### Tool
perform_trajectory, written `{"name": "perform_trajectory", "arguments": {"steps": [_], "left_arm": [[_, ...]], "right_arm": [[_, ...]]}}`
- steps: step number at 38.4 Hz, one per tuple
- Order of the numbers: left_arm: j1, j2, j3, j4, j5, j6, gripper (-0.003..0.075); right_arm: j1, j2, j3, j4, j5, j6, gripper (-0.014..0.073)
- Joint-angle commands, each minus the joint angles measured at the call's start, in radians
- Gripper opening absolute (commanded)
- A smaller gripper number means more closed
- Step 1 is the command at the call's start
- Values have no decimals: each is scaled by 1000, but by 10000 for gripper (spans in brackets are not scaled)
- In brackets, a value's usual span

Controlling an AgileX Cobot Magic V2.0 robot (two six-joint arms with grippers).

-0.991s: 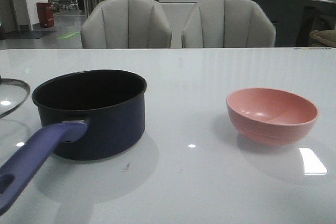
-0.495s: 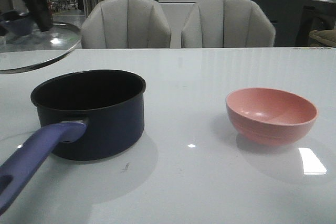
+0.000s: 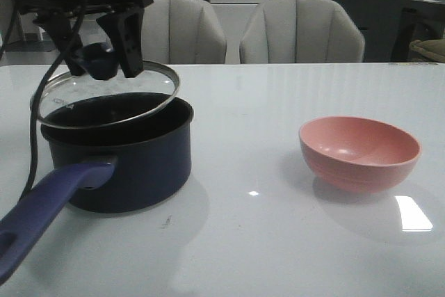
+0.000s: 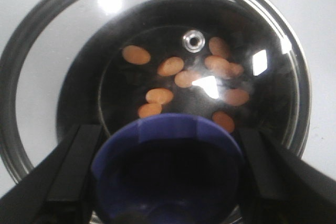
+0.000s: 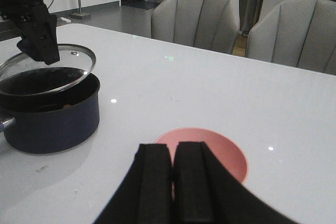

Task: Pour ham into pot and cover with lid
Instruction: 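Carry the glass lid over the saucepan and lower it onto the rim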

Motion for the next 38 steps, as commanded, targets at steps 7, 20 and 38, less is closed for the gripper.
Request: {"name": "perform_trajectory", "arguments": {"steps": [7,20,38], "left_arm": [[-7,-44,-41,-21,23,3,256],[-7,-44,-41,-80,23,9,256],[-15,-44,-40,-66,23,9,256]], "right_arm": [[3,5,-29,-3,-73,-2,169],[3,5,-29,-3,-73,-2,169],[3,5,-29,-3,-73,-2,169]]}}
